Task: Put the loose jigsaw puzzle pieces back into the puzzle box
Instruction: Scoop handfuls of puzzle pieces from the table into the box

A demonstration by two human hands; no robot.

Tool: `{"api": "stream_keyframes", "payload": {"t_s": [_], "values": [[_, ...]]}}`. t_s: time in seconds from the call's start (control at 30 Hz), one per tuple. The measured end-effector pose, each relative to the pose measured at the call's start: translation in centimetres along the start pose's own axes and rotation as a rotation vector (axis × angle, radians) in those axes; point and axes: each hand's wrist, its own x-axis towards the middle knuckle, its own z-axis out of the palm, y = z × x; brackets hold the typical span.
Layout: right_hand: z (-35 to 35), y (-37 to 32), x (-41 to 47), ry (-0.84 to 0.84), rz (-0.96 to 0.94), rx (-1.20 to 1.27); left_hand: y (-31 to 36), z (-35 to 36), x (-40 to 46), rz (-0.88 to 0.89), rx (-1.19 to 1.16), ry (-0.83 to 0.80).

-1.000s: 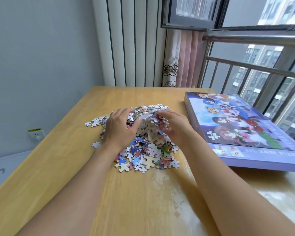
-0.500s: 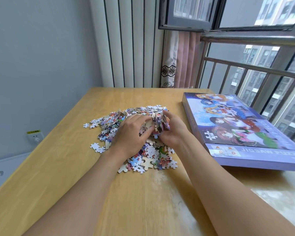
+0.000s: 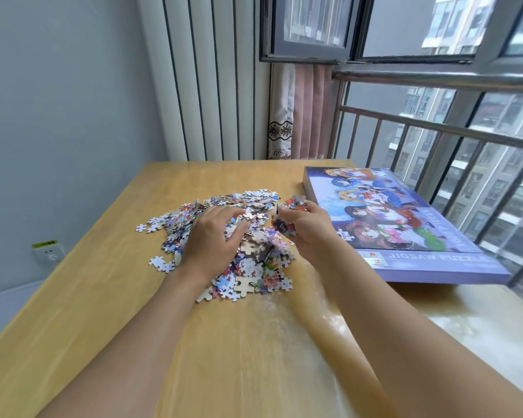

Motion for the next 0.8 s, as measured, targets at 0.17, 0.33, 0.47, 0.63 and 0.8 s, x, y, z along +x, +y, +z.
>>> {"api": "stream_keyframes", "payload": {"t_s": [0.17, 0.33, 0.47, 0.63, 0.8], "values": [[-2.6, -3.8, -2.7, -0.112, 0.091, 0.124, 3.6, 0.4, -0.6, 0.069, -0.056, 0.017], [-7.0, -5.7, -5.2, -0.253, 0.187, 0.112, 7.4, 2.6, -1.3, 0.199, -0.072, -0.281], [-9.6, -7.7, -6.3, -0.184, 0.159, 0.137, 9.5, 5.5, -1.3, 0.236, 0.058, -0.476], [-11.0, -9.0, -8.0, -0.197, 0.161, 0.129, 12.0, 7.3, -0.2, 0.207, -0.014, -0.378], [-11.7, -9.4, -9.8, -0.298, 0.125, 0.179, 13.2, 7.5, 1.3, 0.036, -0.124, -0.280]]}}
